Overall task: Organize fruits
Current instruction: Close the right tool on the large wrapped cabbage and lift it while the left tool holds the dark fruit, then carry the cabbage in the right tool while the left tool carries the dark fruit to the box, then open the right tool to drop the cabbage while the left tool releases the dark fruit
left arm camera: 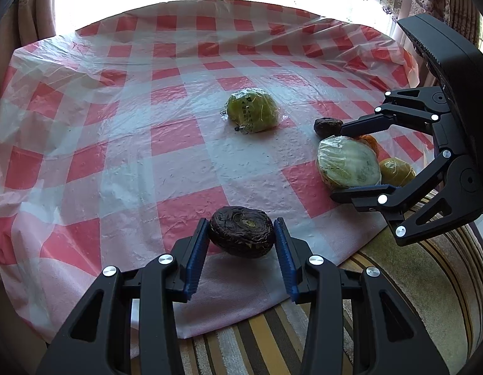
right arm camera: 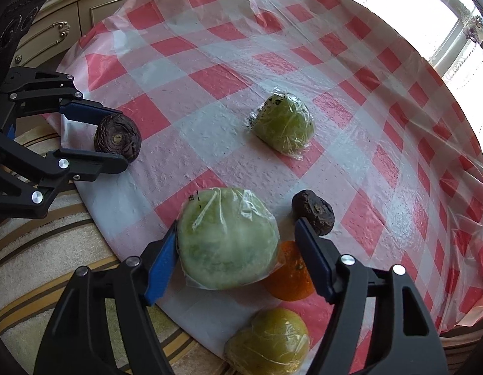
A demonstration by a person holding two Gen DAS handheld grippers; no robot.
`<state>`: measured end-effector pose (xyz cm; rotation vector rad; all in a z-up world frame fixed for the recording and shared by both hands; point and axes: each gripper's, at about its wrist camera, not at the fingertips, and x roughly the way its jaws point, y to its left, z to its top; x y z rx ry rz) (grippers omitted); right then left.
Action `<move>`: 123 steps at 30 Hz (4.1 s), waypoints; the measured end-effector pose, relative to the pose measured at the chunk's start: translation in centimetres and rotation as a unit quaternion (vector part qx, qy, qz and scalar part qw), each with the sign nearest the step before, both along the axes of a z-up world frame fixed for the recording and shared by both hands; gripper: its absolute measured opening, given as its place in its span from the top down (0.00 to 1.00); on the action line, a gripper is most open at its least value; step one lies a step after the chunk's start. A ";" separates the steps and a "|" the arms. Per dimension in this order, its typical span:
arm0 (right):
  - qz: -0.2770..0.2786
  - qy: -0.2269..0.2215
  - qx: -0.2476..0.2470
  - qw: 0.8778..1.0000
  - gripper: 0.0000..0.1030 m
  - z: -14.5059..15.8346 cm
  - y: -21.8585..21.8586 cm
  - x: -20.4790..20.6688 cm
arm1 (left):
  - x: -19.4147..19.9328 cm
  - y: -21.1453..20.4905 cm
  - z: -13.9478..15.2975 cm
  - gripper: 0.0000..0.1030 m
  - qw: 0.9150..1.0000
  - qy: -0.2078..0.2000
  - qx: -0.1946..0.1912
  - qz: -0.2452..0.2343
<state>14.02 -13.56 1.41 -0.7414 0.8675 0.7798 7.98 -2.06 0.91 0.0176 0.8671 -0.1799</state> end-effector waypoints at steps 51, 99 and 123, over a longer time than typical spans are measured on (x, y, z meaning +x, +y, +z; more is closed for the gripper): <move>-0.160 -0.008 0.198 0.967 0.44 3.9 -12.3 -1.1 | -1.3 -4.2 4.1 0.61 0.998 -0.052 0.034 -0.012; -0.454 0.010 0.164 0.876 0.44 -1.9 -39.3 -5.1 | -1.0 -34.0 4.5 0.61 0.940 -0.052 0.067 -0.331; -0.381 0.081 0.041 0.920 0.44 -8.2 -38.7 -1.0 | -3.1 -44.1 -5.1 0.61 0.855 0.034 0.224 -0.466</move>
